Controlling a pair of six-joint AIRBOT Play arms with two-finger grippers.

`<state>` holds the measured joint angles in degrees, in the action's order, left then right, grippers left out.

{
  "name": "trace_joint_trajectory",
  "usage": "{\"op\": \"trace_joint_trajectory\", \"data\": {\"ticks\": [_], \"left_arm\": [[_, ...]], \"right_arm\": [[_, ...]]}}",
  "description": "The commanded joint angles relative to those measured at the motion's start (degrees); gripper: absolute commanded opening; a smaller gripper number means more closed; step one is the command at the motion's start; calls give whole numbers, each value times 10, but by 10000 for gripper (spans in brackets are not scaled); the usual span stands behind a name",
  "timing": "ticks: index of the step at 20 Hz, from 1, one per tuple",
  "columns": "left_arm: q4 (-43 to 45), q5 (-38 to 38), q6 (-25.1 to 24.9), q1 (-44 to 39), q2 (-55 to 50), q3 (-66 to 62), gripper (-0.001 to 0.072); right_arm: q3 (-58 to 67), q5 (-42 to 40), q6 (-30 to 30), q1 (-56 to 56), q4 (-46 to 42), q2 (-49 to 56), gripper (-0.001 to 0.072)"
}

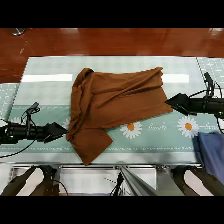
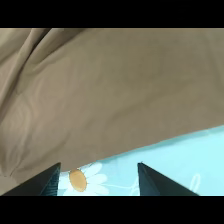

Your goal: Fold the shirts.

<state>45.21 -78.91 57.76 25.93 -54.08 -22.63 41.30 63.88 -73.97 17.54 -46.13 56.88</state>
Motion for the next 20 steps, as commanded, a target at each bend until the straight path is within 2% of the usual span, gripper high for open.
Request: {"op": "trace_joint_trajectory", "data": {"ticks": [1, 4, 9, 11, 12, 14, 15, 16, 19, 20], "left_arm": [[-17, 35, -8, 0, -8, 12, 700], [-17, 45, -7, -7, -18, 16, 700], [-10, 57, -7, -94, -61, 15, 700], [10, 70, 7, -114, -73, 15, 699], [18, 76, 16, -120, -78, 15, 666], [19, 79, 16, -120, -80, 15, 263], [19, 82, 16, -120, -80, 15, 109], [19, 89, 17, -120, -80, 15, 22], [17, 106, 21, -120, -79, 13, 23], [17, 102, 21, -120, -78, 10, 23]], "right_arm": [[-2, 0, -3, 0, 2, -2, 565], [-2, -1, -8, 0, 2, -2, 566], [-2, -8, -18, 0, 2, -2, 566], [-2, -8, -18, 0, 2, -2, 565], [-2, -8, -18, 0, 2, -2, 566], [-2, -8, -18, 0, 2, -2, 565], [-2, -9, -19, 0, 2, -2, 565], [-2, -10, -18, 0, 2, -2, 565], [-2, -30, -21, 4, -14, -2, 566], [-2, -50, -41, 20, -40, -2, 566]]}}
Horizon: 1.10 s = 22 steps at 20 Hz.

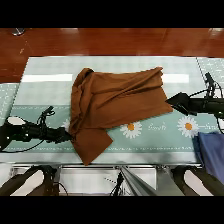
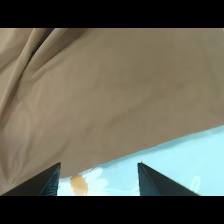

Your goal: Fold the shirts.

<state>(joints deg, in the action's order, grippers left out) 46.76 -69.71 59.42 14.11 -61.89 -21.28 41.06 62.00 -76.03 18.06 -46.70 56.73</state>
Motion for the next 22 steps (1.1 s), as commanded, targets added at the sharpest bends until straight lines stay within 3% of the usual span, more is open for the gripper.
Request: {"op": "trace_joint_trajectory", "data": {"ticks": [1, 3, 6, 15, 22], "left_arm": [[1, 3, 5, -2, 3, -10, 23], [-6, -5, 5, -2, 12, -29, 23], [-30, -5, 9, -2, 19, -60, 23], [-48, -2, 9, -2, 19, -71, 23], [-48, 3, 11, -2, 19, -71, 23]], "right_arm": [[0, -46, -50, 38, -67, 0, 566], [0, -47, -96, 96, -137, 5, 565], [0, 15, -85, 137, -153, 45, 566], [3, 36, 14, 136, -20, 186, 565], [44, -37, 10, 71, 12, 247, 565]]}}
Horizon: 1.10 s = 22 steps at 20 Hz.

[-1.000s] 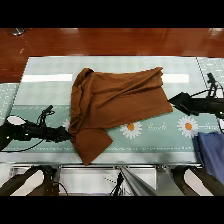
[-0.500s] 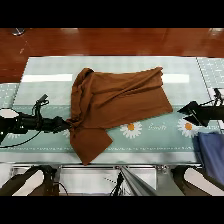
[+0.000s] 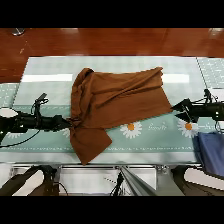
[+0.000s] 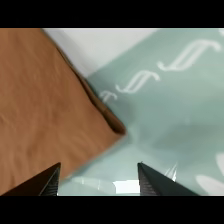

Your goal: Fold the shirts.

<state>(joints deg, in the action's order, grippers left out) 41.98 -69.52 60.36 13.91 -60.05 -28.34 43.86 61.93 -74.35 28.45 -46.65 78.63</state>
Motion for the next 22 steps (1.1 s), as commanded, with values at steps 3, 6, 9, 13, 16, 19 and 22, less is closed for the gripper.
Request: {"op": "trace_joint_trajectory", "data": {"ticks": [3, 6, 9, 13, 16, 19, 22], "left_arm": [[0, 0, 6, 0, 0, -1, 23], [0, 1, 6, 0, 0, -1, 23], [0, 0, 14, 0, 1, -11, 23], [-117, -9, -3, 39, 25, -152, 23], [-306, 104, -33, 73, 85, -306, 22], [-315, 195, -32, 75, 126, -458, 22], [-209, 230, 28, 82, 156, -571, 21]], "right_arm": [[57, -32, -24, -79, 12, 79, 564], [101, -33, -28, -121, 11, 107, 149], [164, 14, -15, -143, -6, 107, 37], [372, 91, -48, -142, -72, 57, 36], [611, 94, -92, -142, -148, 16, 36], [787, 114, -121, -142, -169, -26, 36], [782, 125, -121, -142, -196, -141, 37]]}}
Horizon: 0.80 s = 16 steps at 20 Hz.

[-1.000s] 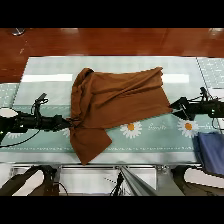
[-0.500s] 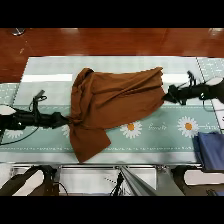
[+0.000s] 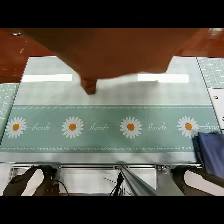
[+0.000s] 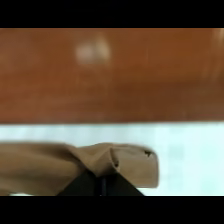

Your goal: Fold the shirts.

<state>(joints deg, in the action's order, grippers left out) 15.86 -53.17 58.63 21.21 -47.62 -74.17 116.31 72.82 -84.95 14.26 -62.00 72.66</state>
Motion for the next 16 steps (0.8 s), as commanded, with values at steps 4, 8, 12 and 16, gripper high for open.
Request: {"op": "trace_joint_trajectory", "data": {"ticks": [4, 8, 12, 16], "left_arm": [[349, 67, 172, 57, 117, -201, 21], [525, 55, 199, 99, 222, -210, 21], [577, 24, 233, 97, 272, -209, 21], [564, -26, 260, 97, 270, -161, 22]], "right_arm": [[25, 60, -17, 0, -122, -232, 37], [25, 89, -27, -1, -201, -335, 37], [17, 142, -57, -1, -251, -383, 37], [-69, 186, -59, -1, -211, -400, 37]]}}
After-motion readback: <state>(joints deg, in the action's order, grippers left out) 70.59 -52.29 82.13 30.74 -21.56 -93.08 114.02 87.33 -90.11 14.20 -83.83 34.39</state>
